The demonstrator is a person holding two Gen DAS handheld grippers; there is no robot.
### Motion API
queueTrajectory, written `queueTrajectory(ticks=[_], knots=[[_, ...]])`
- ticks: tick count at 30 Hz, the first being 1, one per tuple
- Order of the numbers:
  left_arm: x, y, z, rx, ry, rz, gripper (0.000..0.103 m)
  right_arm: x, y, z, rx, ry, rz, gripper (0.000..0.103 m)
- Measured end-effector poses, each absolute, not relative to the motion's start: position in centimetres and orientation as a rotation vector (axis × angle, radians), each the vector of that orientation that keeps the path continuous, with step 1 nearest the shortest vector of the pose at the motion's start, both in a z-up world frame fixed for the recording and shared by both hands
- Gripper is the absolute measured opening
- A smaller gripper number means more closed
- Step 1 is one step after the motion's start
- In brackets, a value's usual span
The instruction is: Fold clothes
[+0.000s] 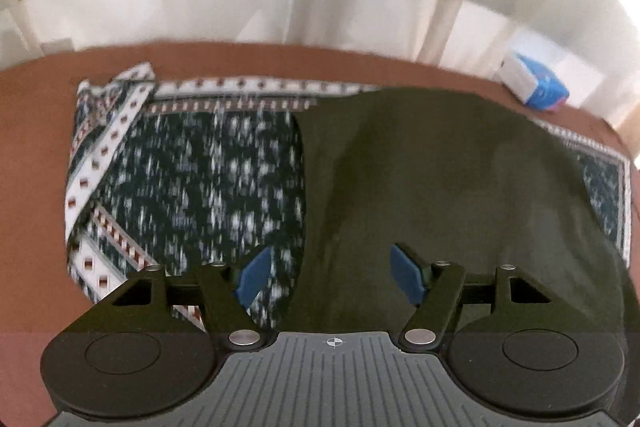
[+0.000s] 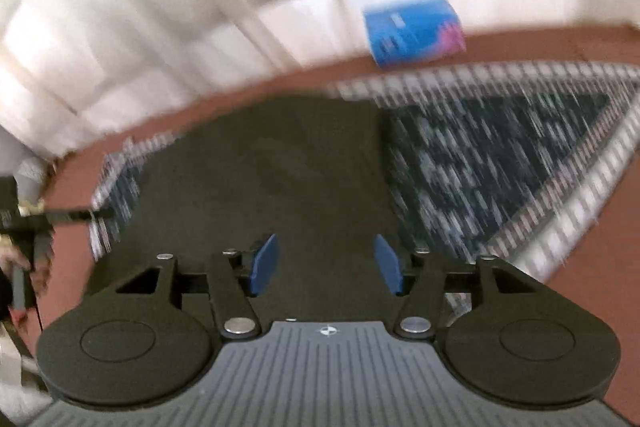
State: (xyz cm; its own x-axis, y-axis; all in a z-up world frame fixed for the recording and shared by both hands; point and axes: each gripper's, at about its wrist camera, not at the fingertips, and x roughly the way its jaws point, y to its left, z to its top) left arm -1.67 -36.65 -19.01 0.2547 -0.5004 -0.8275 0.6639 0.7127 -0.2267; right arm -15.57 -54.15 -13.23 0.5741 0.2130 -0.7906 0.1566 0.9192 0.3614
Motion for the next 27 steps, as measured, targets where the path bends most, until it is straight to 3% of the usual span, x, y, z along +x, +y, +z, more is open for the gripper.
queueTrajectory(ticks=[4,10,12,13,14,22,27], knots=[[-2.6,-35.9,-20.5,0.190,1.077,-0.778,0.079,-20.1,-55.8,-16.7,0.482,1.104,-0.013,0.060],[-3.5,-35.9,-21.2,0.216,1.078,-0.771,0.079,-23.8,-54.8,-19.2,0.616,1.148,0.003,0.056],[-3.6,-36.0,-20.6,0.209,1.068,-0.789,0.079,-23.5,-53.9,-19.4,0.600,1.165,0.007,0.037],[-3.7,-35.9,-20.2,0.205,1.059,-0.799,0.079,-23.3,-53.6,-19.3,0.604,1.169,0.014,0.006],[-3.8,-35.9,-19.8,0.201,1.050,-0.810,0.079,-23.0,-53.3,-18.9,0.612,1.164,0.019,0.003],[-5.3,-35.7,-17.5,0.175,1.000,-0.964,0.079,-20.0,-45.0,-10.7,0.455,1.009,0.219,0.003],[-7.1,-37.0,-16.9,0.184,0.999,-1.079,0.079,-16.4,-37.2,-12.5,0.321,1.097,0.366,0.004]])
